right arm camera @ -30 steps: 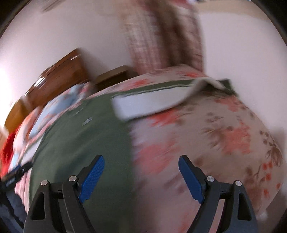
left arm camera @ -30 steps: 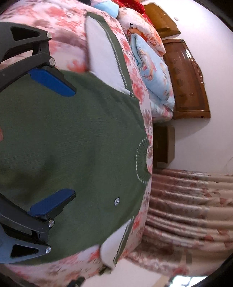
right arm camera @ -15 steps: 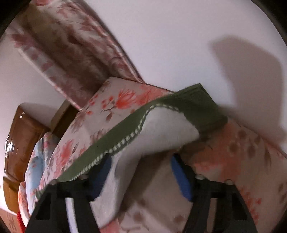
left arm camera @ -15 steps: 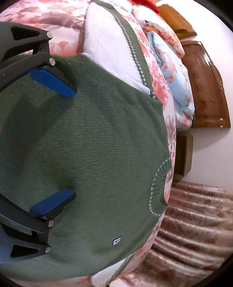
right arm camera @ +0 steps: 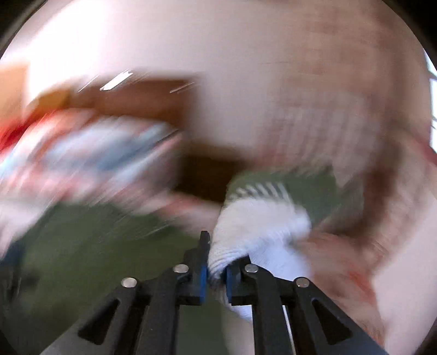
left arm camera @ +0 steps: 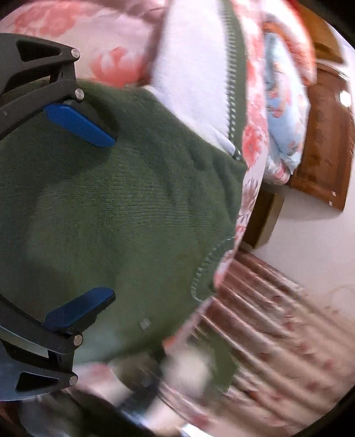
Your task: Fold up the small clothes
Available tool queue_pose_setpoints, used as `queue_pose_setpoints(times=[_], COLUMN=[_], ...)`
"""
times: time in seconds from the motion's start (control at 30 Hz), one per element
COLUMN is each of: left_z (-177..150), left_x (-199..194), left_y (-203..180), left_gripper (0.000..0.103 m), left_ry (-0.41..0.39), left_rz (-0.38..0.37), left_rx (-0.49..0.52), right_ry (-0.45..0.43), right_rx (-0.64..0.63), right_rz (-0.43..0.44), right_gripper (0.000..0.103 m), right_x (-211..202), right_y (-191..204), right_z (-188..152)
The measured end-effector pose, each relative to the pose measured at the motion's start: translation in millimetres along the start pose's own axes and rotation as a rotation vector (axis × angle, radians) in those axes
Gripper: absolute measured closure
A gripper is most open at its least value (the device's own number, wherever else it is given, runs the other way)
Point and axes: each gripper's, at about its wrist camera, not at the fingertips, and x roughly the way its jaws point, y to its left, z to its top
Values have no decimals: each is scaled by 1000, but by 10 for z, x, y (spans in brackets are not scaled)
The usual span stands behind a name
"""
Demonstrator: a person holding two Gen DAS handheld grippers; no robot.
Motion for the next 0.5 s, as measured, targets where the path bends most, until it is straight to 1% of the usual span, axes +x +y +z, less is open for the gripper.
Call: queue_pose_setpoints(times=[0.03,0.07,0.1,0.17,0.27,0.3,0.37,0.4,0.5], left_z=[15,18,25,36,104,150,263,357,588], left_x=[-38,-72,-116,-165,-176,-145,-45,24,265], left_y=[62,98,128,159,123,74,5,-48,-160], left_gripper=[0,0,0,0,0,0,0,0,0], left_ry=[4,7,4,-5,-2,6,21,22,46], left_rz=[-29,-45,-61,-84,-156,-197,-256,-258,-208], left_rx=[-32,-50,-64,-71,-84,-98,-127,-138,-157], right_ry=[52,77,99,130,133,132,138,144,156], right_rx=[-93,-143,-180,-193,-135,-118,-92,-79,14], right_rz=[86,121,142,177,187,193,170,160,157], right_gripper=[84,84,81,81,78,78,78,78,77], right_x=[91,119,132,109,-82,-154,-279,-284,-331], right_y=[325,524,691,818,692,636,566,516,342], right_z=[-32,-83,-163,-328,-594,-682,-891,-977,-1163])
